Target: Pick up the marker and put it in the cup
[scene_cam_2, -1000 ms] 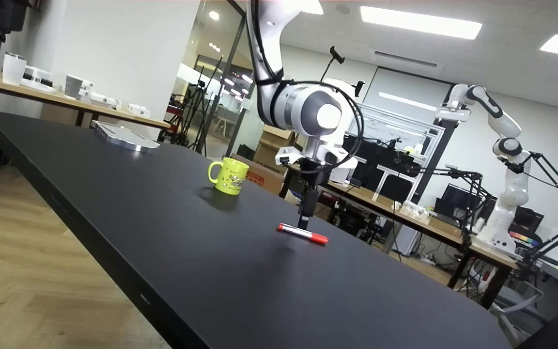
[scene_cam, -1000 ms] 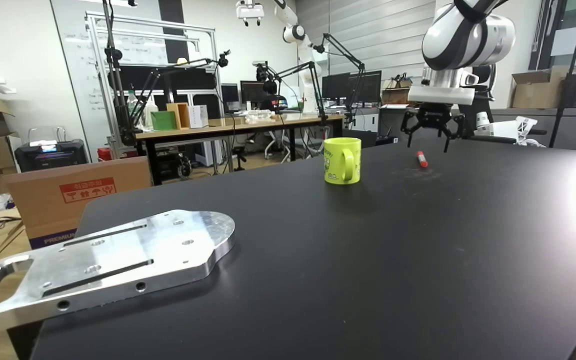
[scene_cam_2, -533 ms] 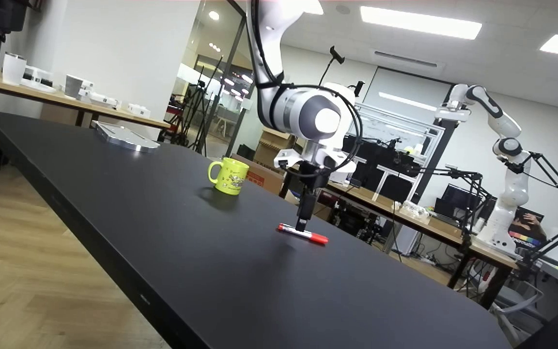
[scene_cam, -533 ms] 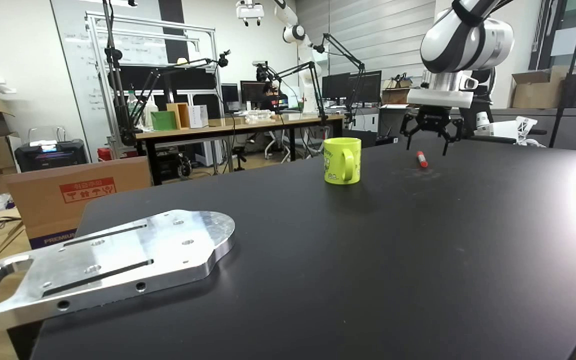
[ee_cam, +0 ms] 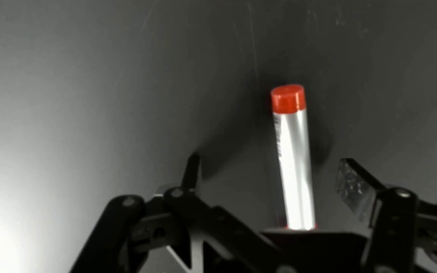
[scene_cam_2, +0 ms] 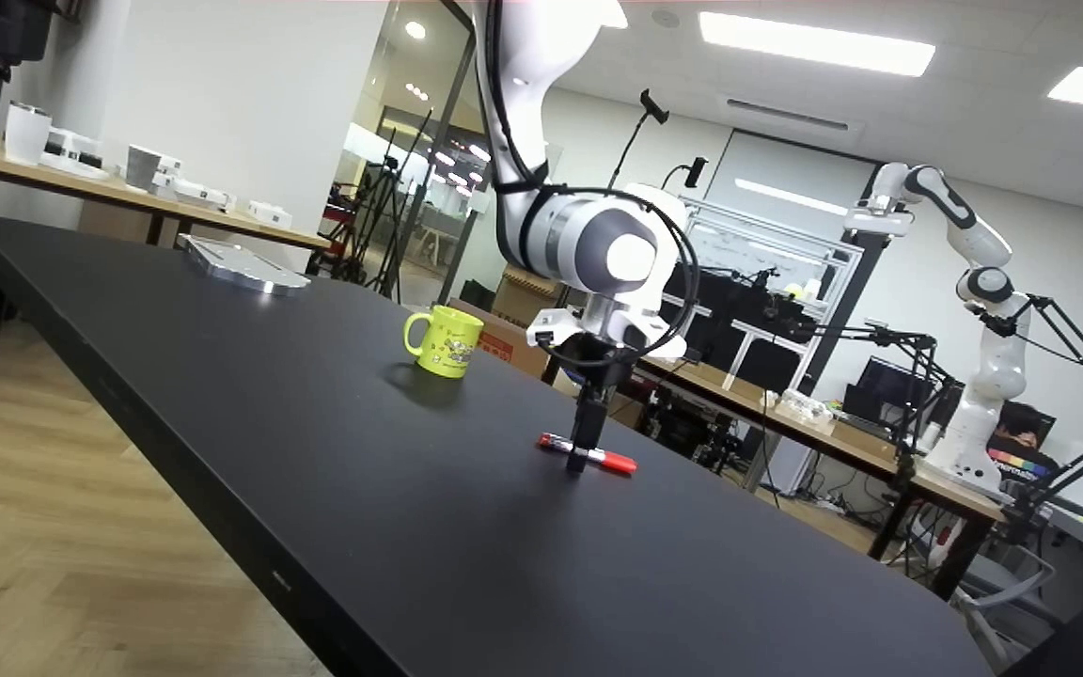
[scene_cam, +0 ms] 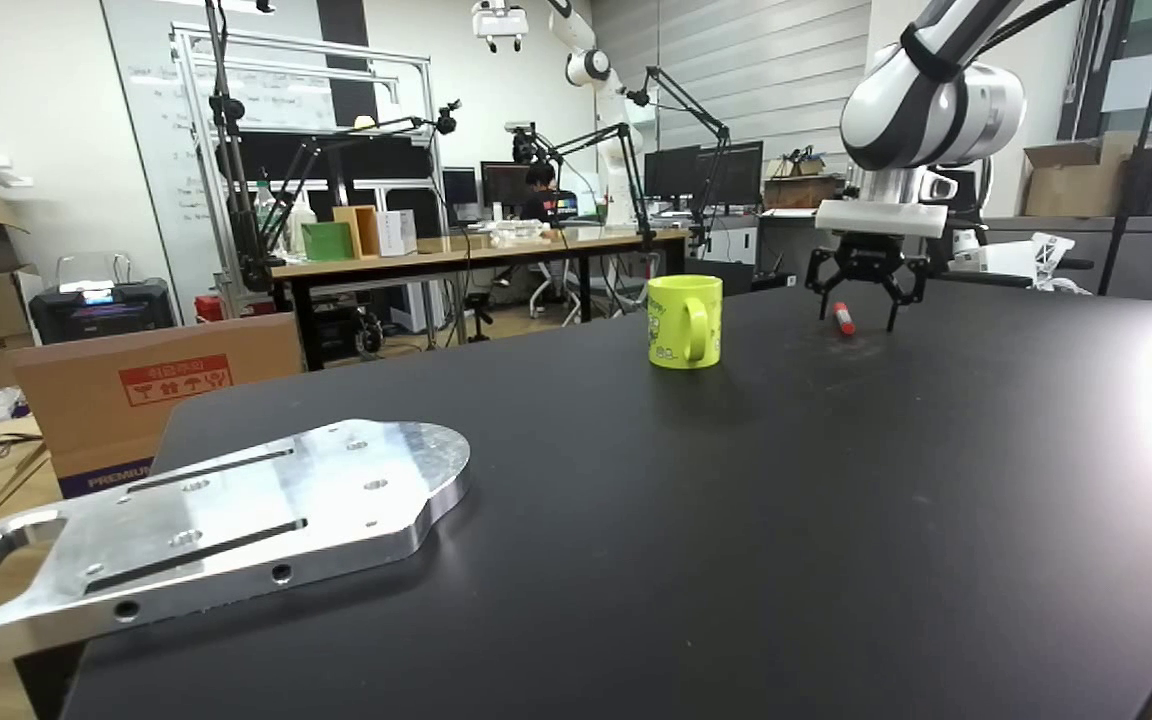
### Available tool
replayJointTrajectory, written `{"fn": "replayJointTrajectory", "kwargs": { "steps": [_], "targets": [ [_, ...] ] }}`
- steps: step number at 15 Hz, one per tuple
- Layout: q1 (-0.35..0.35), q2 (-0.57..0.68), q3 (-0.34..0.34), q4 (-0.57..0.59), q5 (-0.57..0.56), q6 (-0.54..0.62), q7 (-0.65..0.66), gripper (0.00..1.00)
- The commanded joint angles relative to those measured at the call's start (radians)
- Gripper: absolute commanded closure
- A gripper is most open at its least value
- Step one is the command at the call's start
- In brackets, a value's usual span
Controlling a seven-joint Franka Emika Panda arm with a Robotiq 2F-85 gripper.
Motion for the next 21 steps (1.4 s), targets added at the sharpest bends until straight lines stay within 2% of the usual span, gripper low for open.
{"fn": "replayJointTrajectory", "kwargs": {
  "steps": [1,4,7,9,10,14,17,21],
  "targets": [
    [0.005,0.028,-0.014,0.058,0.006,-0.040,0.017,0.40],
    [0.021,0.029,-0.037,0.072,-0.001,-0.073,0.061,0.61],
    [0.032,0.032,-0.063,0.098,-0.017,-0.159,0.107,0.81],
    [0.032,0.039,-0.074,0.129,-0.026,-0.281,0.149,0.95],
    [0.023,0.036,-0.067,0.144,-0.023,-0.339,0.156,0.99],
    [-0.030,-0.014,0.007,0.188,0.057,-0.448,0.128,0.95],
    [-0.039,-0.035,0.046,0.239,0.112,-0.470,0.140,0.95],
    [-0.049,-0.048,0.109,0.345,0.186,-0.571,0.157,0.95]
  ]
}}
